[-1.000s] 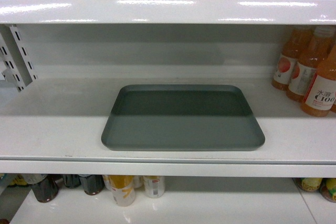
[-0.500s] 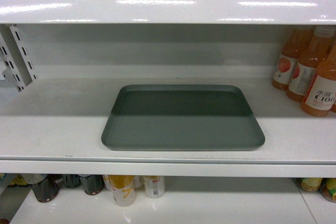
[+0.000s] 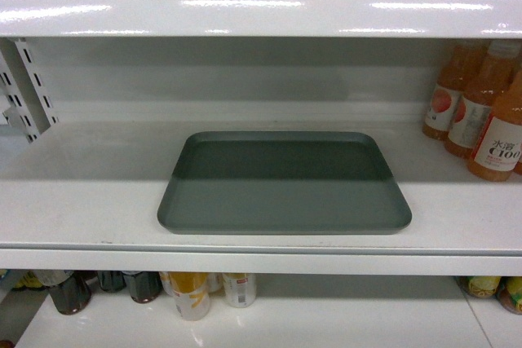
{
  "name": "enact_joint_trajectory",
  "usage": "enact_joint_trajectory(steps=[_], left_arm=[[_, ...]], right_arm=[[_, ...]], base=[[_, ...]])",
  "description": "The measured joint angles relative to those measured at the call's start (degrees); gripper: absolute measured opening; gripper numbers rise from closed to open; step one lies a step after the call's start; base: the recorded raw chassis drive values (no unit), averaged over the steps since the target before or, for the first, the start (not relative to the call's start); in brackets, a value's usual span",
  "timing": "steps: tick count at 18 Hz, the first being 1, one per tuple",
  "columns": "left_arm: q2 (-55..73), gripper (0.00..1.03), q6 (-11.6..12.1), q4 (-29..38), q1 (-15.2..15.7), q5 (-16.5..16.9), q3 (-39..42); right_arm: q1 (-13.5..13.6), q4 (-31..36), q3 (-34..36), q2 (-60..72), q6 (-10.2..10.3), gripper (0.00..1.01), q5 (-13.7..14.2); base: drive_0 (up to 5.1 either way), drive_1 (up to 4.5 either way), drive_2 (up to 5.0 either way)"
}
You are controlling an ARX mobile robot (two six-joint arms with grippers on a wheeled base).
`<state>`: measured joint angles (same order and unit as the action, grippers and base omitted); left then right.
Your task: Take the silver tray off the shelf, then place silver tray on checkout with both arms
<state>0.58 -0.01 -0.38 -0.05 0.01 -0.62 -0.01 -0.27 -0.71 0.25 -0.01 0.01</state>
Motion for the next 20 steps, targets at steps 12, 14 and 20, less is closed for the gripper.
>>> enact_joint_trajectory(steps=[12,14,20], left_arm=[[35.91,0.98,-13.31,-2.71,-3.41,-12.55,-9.33],[82.75,0.98,-12.46,24.41,-5.62,-7.06,-21.27],[106.71,0.98,-13.79,20.17,-11.21,-6.84,-44.87]], right_arm=[[-3.76,0.94,-5.14,27.87,-2.93,0.98,-20.68],[0.17,31.74,-15.76,73.92,1.86,0.98,-20.13],[1.84,35.36,-36.04,104.00,12.76,0.98,-18.34]], base=[[0.0,0.00,0.0],[0.0,0.00,0.0],[0.0,0.00,0.0]])
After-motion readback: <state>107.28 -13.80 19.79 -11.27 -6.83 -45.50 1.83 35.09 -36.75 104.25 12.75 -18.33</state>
